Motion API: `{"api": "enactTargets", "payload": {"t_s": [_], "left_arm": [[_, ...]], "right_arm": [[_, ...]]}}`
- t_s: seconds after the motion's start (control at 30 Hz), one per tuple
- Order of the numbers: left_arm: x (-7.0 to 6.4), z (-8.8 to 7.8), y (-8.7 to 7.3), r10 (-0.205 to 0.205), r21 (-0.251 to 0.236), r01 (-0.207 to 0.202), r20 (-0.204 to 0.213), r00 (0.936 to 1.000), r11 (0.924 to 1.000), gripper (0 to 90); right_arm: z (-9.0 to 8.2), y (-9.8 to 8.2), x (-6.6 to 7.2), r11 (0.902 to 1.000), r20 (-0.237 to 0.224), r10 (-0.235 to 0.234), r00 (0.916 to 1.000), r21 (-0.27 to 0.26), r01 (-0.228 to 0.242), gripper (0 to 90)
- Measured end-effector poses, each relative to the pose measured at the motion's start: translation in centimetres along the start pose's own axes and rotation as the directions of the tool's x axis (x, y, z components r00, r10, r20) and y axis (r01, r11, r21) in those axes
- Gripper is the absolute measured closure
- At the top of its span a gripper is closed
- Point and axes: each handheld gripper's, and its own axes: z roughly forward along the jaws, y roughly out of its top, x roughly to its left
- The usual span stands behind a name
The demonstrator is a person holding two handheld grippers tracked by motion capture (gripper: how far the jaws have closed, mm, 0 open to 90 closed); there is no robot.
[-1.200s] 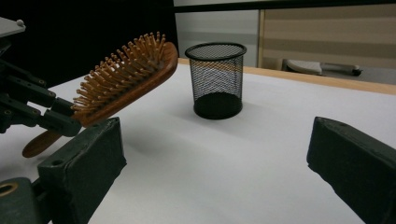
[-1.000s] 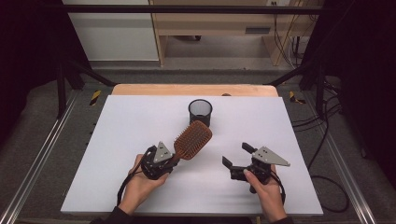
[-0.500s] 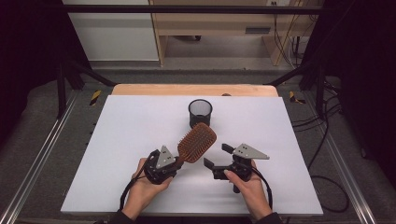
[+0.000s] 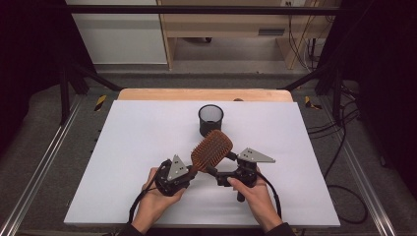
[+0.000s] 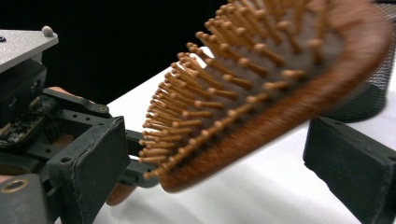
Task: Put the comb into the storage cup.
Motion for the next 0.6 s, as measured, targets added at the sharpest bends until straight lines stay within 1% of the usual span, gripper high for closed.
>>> {"api": "enactTargets", "payload": {"t_s": [0.1,0.33,0.53,0.6], "left_arm": [[-0.2,-0.1,0.0,0.001,-0.008,-0.001,0.003,1.0000,1.0000,72.8],[-0.6,-0.1,0.1,0.016,-0.013,-0.016,0.013,0.9998,0.9998,72.8],[-1.0,-0.1,0.3,0.030,-0.021,-0.030,0.008,0.9995,0.9993,72.8],[-1.1,0.0,0.3,0.032,-0.024,-0.032,0.007,0.9995,0.9992,72.8]], "right_arm": [[0.4,0.1,0.2,1.0000,-0.012,0.006,0.9999,0.001,-0.006,6.6],[1.0,0.4,0.3,0.9998,-0.016,0.018,0.9997,-0.003,-0.018,7.2],[1.0,0.6,0.2,0.9981,-0.025,0.057,0.9981,-0.022,-0.057,8.9],[0.9,0.6,0.3,0.9982,-0.027,0.055,0.9981,-0.022,-0.055,9.5]]}}
